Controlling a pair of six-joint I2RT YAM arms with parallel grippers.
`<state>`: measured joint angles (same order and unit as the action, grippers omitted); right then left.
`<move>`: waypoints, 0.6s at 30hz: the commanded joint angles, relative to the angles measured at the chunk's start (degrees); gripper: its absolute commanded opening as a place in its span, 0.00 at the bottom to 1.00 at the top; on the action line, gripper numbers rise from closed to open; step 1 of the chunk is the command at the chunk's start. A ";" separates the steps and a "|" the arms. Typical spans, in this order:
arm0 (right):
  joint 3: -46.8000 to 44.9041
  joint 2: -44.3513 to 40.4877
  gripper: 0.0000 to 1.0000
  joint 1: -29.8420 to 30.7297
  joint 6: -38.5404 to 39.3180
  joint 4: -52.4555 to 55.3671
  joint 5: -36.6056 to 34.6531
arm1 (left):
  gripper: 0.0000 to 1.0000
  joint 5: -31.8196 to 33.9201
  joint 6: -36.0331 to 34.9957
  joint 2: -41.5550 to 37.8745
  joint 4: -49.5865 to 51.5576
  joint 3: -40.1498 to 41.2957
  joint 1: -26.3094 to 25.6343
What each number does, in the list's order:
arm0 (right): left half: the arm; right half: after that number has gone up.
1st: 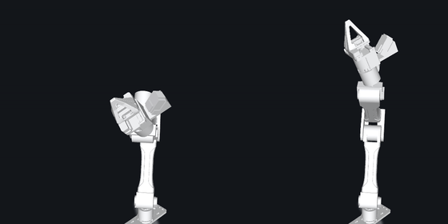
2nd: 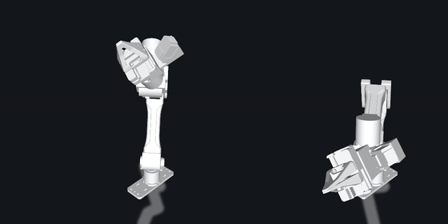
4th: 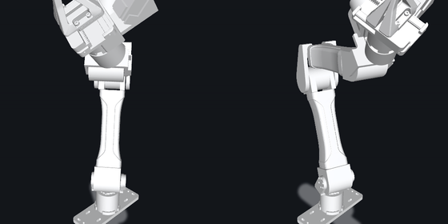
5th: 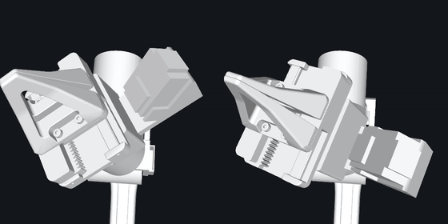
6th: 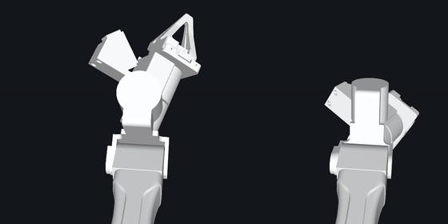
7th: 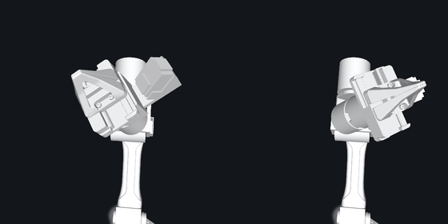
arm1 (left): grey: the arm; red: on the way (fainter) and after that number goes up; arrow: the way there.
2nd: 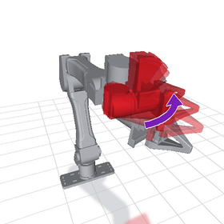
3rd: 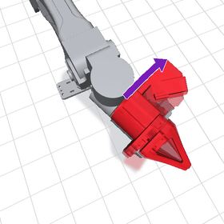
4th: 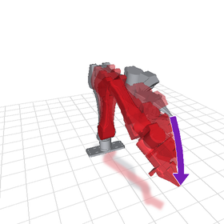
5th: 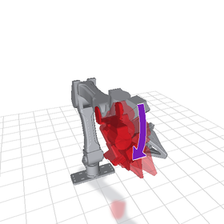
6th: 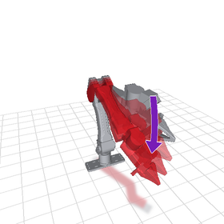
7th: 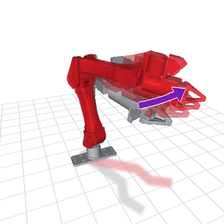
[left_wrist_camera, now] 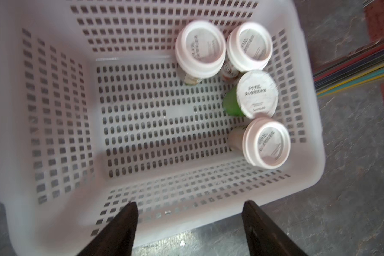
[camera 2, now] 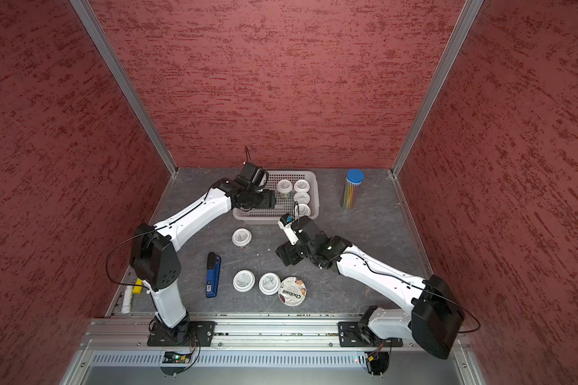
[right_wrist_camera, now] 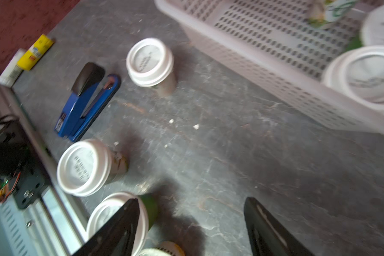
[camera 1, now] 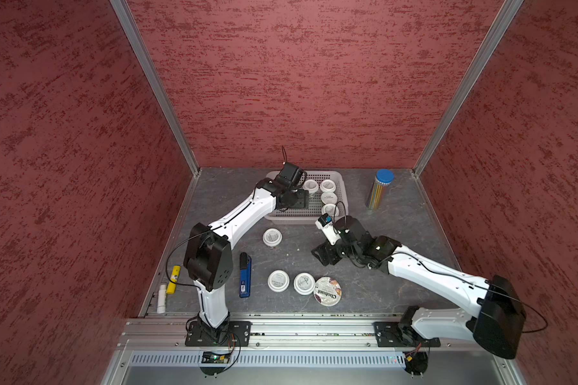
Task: Put the yogurt in the basket
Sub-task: Place the yogurt in the basket, then pick up the yogurt from the center of the board.
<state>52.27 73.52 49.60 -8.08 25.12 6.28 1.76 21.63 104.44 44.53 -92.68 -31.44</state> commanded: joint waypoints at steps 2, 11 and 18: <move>3.75 2.03 0.77 6.82 2.14 3.92 0.17 | 0.78 0.41 0.95 -4.60 0.46 4.92 0.98; 7.04 8.31 0.86 16.61 -1.73 6.59 -4.24 | 0.79 0.03 0.85 -10.80 0.54 11.12 3.14; 6.54 11.71 0.93 17.72 -4.20 8.10 -8.32 | 0.79 -0.31 0.83 -12.07 0.39 12.67 3.23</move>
<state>58.28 84.12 66.96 -10.57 31.77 1.63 1.58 22.26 93.38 45.34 -80.97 -28.29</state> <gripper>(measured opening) 0.929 0.790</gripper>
